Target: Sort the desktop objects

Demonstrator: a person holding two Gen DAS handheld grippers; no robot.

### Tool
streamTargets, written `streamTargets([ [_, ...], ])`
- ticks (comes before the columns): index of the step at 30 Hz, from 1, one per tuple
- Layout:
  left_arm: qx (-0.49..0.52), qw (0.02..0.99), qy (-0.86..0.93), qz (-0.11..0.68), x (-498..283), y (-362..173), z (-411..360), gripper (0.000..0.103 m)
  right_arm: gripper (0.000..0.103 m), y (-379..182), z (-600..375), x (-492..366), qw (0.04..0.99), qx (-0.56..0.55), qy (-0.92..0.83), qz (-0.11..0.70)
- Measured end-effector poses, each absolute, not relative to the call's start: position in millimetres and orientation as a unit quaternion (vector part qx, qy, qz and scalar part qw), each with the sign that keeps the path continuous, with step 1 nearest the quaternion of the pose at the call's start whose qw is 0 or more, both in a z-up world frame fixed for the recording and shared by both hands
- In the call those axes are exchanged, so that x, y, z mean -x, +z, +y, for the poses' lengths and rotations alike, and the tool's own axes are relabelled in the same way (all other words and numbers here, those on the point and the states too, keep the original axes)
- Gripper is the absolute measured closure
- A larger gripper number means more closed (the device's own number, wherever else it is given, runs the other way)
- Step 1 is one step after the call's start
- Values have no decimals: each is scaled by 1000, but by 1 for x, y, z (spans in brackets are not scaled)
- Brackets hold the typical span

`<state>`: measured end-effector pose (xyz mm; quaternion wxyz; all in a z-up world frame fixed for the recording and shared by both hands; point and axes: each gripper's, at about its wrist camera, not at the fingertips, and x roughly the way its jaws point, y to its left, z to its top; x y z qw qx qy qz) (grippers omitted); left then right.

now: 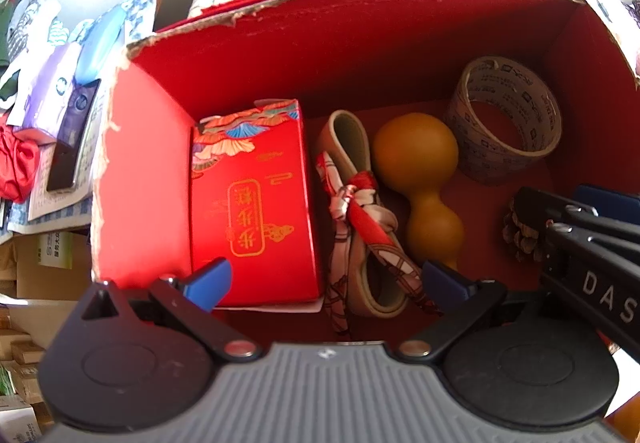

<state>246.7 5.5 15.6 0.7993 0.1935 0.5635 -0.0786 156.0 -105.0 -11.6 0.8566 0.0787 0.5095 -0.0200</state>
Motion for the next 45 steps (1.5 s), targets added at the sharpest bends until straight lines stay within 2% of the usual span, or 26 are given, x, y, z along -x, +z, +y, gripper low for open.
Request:
streamTargets([
  [33, -209, 846, -70, 486, -246, 42, -6, 1, 56, 0, -115, -165, 875, -79, -13, 478],
  [45, -191, 880, -69, 429, -265, 76, -7, 1, 56, 25, -115, -168, 891, -76, -6, 448],
])
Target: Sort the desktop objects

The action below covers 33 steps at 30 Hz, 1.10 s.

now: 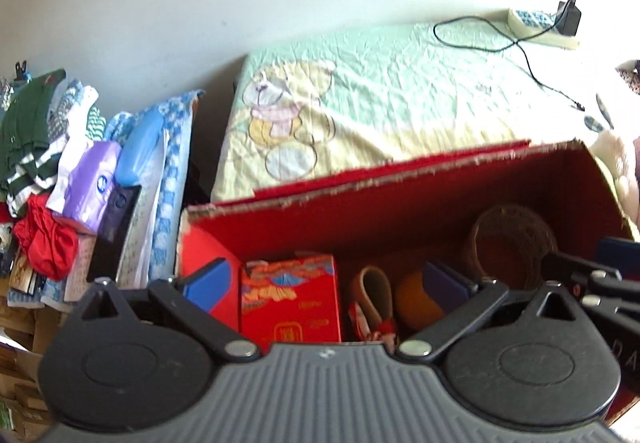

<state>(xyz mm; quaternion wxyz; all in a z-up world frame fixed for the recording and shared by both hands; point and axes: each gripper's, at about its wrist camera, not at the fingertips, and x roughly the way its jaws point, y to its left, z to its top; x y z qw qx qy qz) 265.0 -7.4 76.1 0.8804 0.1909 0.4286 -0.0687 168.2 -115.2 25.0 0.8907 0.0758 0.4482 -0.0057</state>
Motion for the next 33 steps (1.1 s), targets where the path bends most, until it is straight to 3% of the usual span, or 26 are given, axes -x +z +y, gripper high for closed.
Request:
streamTargets([
  [6, -170, 884, -69, 430, -264, 81, -2, 0, 56, 31, -111, -163, 894, -68, 3, 443],
  [18, -180, 820, -103, 533, -241, 53, -1, 0, 56, 27, -120, -142, 879, -70, 14, 472],
  [33, -225, 767, -156, 581, -235, 44, 2, 0, 57, 15, -126, -131, 860, -97, 6, 502],
])
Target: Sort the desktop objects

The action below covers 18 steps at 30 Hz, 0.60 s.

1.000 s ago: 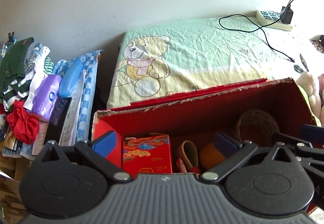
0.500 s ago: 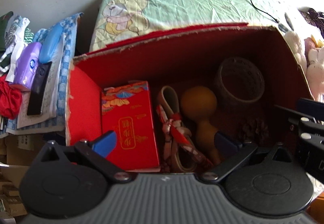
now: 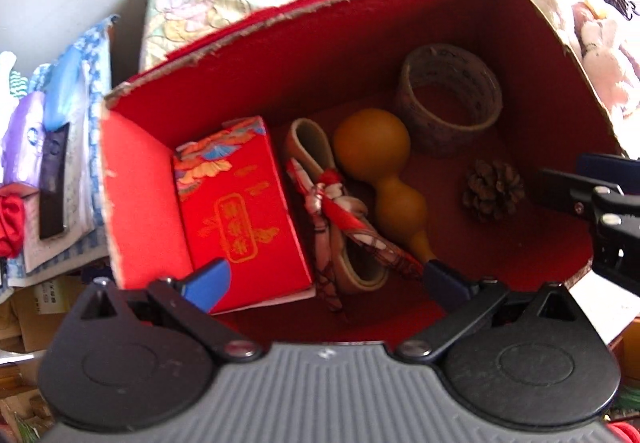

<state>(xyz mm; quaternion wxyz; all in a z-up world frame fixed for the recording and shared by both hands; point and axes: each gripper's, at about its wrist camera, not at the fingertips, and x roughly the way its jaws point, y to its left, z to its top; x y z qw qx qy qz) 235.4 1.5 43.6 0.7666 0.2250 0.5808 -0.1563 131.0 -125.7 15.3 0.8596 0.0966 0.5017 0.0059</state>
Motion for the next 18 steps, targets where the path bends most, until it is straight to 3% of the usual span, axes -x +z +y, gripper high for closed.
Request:
streamTargets([
  [18, -253, 723, -201, 610, -248, 35, -2, 0, 58, 7, -124, -150, 834, -96, 9, 543],
])
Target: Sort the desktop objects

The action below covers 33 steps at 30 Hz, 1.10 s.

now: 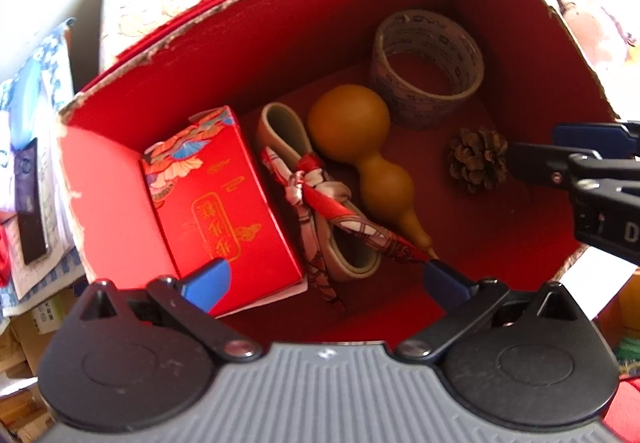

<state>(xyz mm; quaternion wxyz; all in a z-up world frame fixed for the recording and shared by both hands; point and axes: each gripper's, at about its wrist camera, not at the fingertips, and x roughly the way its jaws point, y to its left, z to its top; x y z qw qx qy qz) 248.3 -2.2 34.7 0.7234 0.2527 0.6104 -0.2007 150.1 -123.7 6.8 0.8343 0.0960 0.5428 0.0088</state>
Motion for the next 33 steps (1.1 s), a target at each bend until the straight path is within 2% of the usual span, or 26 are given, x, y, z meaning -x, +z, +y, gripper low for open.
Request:
streamTargets([
  [18, -384, 702, -243, 549, -266, 35, -9, 0, 58, -4, -96, -163, 818, -114, 19, 563],
  [31, -364, 700, -242, 564, -268, 29, -5, 0, 58, -20, -105, -168, 822, -96, -20, 561],
  [33, -356, 702, -234, 570, -270, 28, -3, 0, 64, -24, -107, -171, 820, -98, -23, 564],
])
